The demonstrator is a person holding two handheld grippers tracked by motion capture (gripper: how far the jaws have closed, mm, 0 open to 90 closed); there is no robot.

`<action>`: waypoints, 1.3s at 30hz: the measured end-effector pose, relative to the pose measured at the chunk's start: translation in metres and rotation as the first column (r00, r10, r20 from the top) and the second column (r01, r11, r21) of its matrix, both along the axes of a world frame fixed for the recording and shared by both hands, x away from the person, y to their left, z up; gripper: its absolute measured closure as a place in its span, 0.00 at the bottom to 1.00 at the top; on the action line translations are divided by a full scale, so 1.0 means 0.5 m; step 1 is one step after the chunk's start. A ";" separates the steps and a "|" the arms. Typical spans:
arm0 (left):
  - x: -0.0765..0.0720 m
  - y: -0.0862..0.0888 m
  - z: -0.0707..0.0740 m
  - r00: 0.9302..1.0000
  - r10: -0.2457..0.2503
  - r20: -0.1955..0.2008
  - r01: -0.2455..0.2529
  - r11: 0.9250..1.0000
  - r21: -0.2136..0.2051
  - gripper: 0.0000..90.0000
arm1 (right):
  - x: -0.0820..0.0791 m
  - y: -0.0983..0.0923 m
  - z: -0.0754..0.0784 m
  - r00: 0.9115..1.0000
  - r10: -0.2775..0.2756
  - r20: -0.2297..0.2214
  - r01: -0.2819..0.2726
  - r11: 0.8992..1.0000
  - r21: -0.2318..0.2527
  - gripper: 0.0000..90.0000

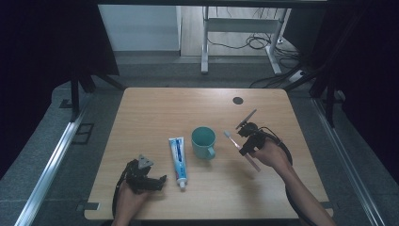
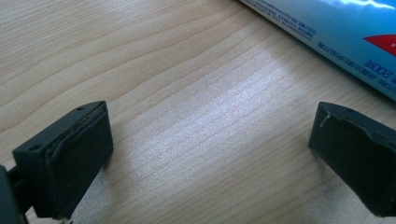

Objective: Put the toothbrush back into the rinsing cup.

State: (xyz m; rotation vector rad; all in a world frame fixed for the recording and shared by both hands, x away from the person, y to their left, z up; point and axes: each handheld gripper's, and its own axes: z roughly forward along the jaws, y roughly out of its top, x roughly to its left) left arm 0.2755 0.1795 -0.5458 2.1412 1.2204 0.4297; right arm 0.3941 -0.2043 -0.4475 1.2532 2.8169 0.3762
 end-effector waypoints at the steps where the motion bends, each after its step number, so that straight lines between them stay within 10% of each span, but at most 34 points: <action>1: 0.000 0.000 0.000 1.000 0.000 0.000 0.000 1.000 0.000 0.00 | -0.001 -0.001 0.002 1.000 0.004 0.009 -0.004 1.000 0.005 0.87; 39: 0.000 0.000 0.000 1.000 -0.003 0.001 0.003 1.000 0.002 0.00 | -0.031 -0.016 0.079 0.978 0.008 0.207 -0.055 0.973 0.226 0.88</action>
